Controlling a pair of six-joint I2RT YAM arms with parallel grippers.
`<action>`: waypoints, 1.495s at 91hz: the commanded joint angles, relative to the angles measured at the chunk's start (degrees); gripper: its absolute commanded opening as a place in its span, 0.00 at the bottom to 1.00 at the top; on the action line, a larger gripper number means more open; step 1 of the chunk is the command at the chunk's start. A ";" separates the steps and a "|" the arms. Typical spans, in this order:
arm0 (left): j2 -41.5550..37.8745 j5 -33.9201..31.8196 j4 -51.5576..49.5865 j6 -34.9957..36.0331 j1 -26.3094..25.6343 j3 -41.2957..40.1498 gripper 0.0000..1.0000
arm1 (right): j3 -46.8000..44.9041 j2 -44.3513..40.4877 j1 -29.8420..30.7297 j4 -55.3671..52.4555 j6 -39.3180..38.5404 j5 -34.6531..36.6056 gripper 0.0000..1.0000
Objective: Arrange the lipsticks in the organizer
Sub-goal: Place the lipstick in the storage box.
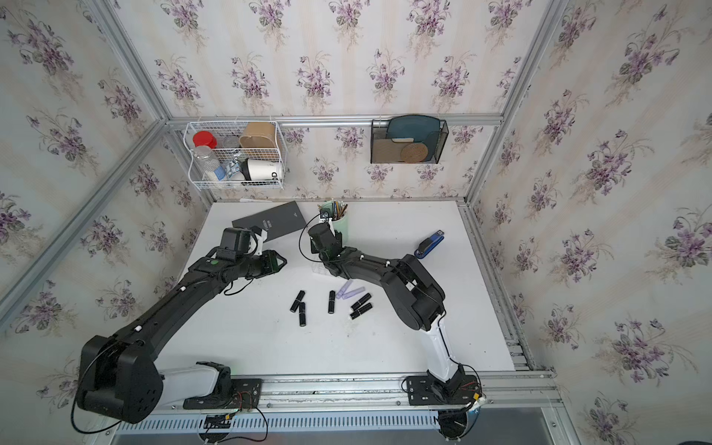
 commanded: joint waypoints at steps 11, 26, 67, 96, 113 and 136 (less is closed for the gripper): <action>-0.54 0.65 1.04 1.09 0.09 -0.23 0.47 | 0.37 0.55 0.14 1.97 0.09 0.76 0.11; -0.45 2.47 1.33 1.12 0.07 -0.36 0.47 | 0.32 1.55 0.06 2.12 -0.16 1.73 0.11; -0.01 3.11 1.77 1.48 0.07 -0.39 0.47 | 1.36 1.63 0.02 3.55 -2.31 2.42 0.09; -0.10 3.12 1.55 1.72 0.07 -0.08 0.47 | 0.89 3.90 0.04 3.26 -1.34 2.00 0.08; -0.57 4.25 2.20 2.77 -0.05 -0.13 0.47 | -0.36 1.77 0.06 2.30 0.10 1.66 0.36; -1.93 1.62 3.57 6.83 -3.88 -0.62 0.51 | -5.32 -7.04 0.06 -1.62 4.41 0.28 0.46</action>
